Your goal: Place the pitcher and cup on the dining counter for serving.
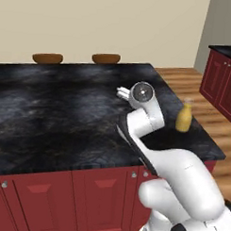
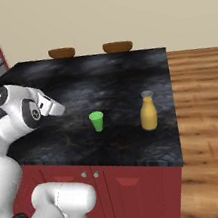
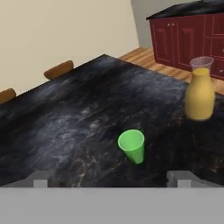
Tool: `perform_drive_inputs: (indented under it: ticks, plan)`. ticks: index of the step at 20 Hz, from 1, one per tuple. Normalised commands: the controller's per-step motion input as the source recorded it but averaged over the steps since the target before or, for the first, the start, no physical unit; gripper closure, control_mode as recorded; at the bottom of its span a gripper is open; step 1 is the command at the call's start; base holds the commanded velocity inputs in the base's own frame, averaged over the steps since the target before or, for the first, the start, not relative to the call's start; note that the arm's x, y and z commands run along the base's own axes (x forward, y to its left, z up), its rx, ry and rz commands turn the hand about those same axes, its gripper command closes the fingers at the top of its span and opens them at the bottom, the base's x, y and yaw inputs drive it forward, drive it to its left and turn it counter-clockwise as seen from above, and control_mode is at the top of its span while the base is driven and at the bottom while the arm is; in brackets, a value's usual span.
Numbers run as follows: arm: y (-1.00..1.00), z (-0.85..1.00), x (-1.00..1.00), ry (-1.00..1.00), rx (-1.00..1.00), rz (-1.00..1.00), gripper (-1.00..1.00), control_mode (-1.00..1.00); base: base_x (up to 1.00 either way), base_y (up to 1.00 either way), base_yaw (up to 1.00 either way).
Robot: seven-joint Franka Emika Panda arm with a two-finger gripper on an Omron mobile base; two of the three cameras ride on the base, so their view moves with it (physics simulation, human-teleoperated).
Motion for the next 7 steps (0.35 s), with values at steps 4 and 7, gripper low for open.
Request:
perform_drive_inputs:
  ticks: [4,7]
  plan:
    - [0.96,0.24,-1.0,-0.3,-0.28,0.11,-1.0,-1.0,0.0,0.0,0.0]
    - [0.6,0.0,-1.0,-0.32,-0.31,0.2,-1.0,-1.0,0.0,0.0,0.0]
